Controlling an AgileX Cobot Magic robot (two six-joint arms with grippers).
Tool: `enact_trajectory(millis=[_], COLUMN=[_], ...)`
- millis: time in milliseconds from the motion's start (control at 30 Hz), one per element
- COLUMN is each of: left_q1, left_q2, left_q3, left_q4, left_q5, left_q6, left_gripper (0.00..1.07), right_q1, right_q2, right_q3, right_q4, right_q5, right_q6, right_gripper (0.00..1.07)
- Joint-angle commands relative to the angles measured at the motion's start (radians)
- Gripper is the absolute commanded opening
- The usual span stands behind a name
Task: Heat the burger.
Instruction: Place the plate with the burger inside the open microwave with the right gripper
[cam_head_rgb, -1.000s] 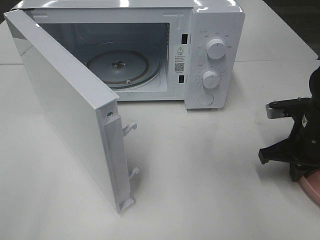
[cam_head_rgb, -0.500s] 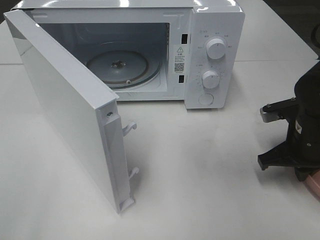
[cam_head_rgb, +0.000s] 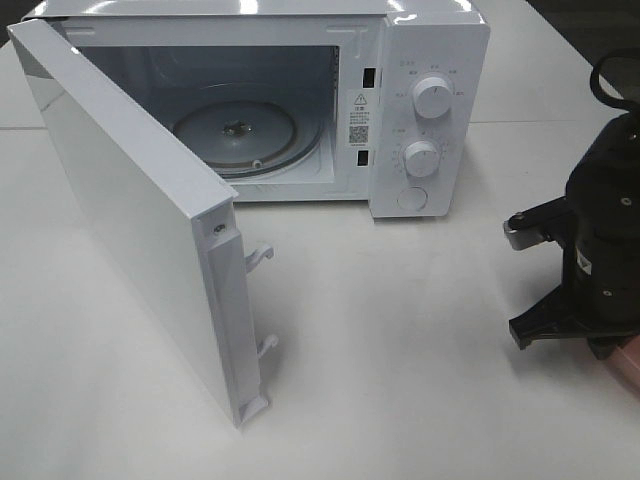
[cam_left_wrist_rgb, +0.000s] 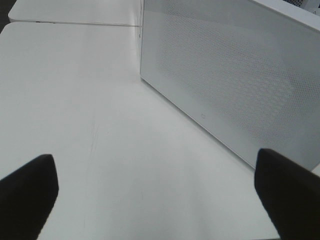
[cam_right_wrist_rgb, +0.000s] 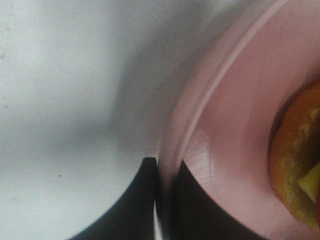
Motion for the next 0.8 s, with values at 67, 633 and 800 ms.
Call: enact_trajectory(millis=[67,633,800], left_q1=[-0.001,-0.001,-0.001], left_q2=[-0.017,-0.017,-0.017], left_q3=[0.002,0.002,0.002], left_q4=[-0.001,-0.001,0.000], left_q5=[-0.008,-0.008,-0.008], left_q6=[0.000,0.000,0.000], left_gripper=[1.00,1.00,1.00], right_q1=[0.019,0.109,0.179], right_q2=[-0.049,-0.157,-0.167], right_q3=[0.003,0.085,0.094], right_q4=[-0.064,-0.064,-0.066], right_q5=[0.077,0.127,0.174], right_q6=[0.025,0.040,0.040], right_gripper=[0.00,0.00,0.00])
